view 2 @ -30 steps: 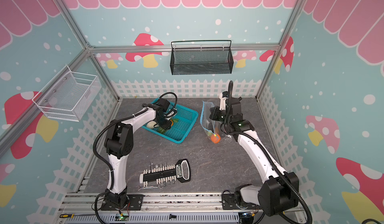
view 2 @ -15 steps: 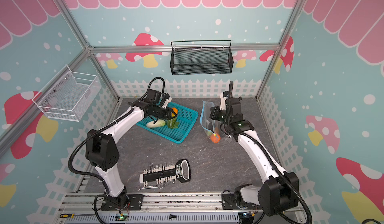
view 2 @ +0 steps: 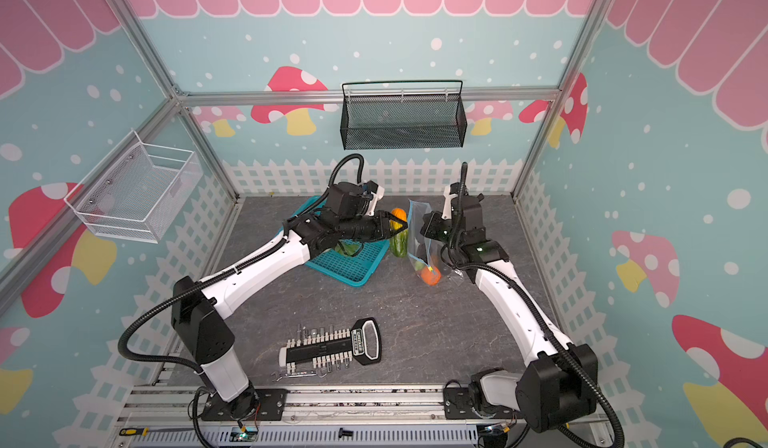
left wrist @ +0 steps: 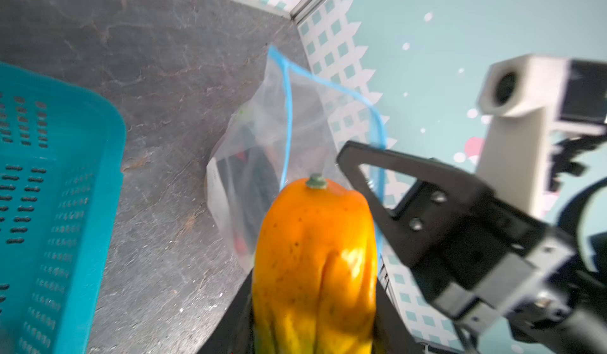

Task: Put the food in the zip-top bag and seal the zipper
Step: 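Lift the papaya with the left gripper and carry it over the bag, then lower the papaya into the bag opening and open the left gripper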

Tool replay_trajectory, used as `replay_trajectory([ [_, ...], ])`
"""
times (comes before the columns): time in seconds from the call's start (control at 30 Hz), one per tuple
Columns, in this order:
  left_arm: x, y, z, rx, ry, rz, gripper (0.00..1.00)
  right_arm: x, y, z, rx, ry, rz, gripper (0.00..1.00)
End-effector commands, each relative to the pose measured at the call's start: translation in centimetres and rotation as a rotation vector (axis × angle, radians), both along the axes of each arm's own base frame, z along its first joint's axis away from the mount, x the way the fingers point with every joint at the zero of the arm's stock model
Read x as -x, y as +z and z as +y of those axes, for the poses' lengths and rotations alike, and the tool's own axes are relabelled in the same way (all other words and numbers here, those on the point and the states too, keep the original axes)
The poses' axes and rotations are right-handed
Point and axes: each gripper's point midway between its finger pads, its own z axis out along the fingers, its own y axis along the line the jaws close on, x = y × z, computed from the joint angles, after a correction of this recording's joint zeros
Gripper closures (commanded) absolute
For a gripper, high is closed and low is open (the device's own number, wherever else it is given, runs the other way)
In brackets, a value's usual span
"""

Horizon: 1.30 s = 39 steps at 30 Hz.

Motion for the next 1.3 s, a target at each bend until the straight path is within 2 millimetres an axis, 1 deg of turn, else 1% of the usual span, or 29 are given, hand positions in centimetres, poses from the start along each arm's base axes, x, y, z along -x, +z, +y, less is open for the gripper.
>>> replay_trajectory([
  [0.0,-0.7,4.2,0.6,0.107,0.086,-0.067,0.74,-0.2,2.3,-0.5,-0.024,-0.032,-0.051,0.98],
  [0.07,-0.8,4.8,1.1,0.116,0.113,-0.091,0.73,-0.2,2.3,-0.6,-0.026,-0.035,-0.048,0.97],
  [0.13,-0.9,4.7,1.2,0.125,0.135,-0.099,0.72,-0.2,2.6,-0.6,-0.033,-0.036,-0.051,0.97],
  [0.3,-1.1,4.3,-0.5,0.179,0.128,-0.09,0.73,-0.2,3.1,-0.6,-0.055,-0.047,-0.056,0.98],
  [0.4,-1.0,4.5,-1.6,0.223,0.128,-0.105,0.73,0.0,3.4,-0.6,-0.07,-0.051,-0.056,0.98],
  [0.47,-1.0,4.4,-2.0,0.231,0.132,-0.113,0.73,0.0,3.6,-0.6,-0.079,-0.052,-0.057,0.97],
  [0.63,-1.1,3.0,-2.6,0.246,0.136,-0.112,0.73,0.3,4.4,-0.6,-0.097,-0.057,-0.067,0.97],
  [0.7,-1.3,2.0,-2.6,0.232,0.143,-0.106,0.73,0.3,4.5,-0.6,-0.103,-0.055,-0.067,0.97],
  [0.77,-1.4,1.6,-2.9,0.232,0.139,-0.102,0.73,0.4,4.7,-0.5,-0.111,-0.051,-0.067,0.97],
  [0.87,-1.2,1.1,-3.3,0.207,0.127,-0.11,0.73,0.5,4.9,-0.5,-0.115,-0.05,-0.07,0.97],
  [0.97,-1.1,0.5,-3.3,0.172,0.132,-0.122,0.73,0.5,5.1,-0.5,-0.118,-0.049,-0.074,0.97],
  [1.17,-0.5,-0.4,-3.0,0.057,0.132,-0.176,0.7,0.6,5.1,-0.4,-0.12,-0.044,-0.077,0.97],
  [1.27,-0.1,-1.1,-3.3,0.007,0.119,-0.196,0.69,0.6,5.2,-0.4,-0.121,-0.042,-0.08,0.97],
])
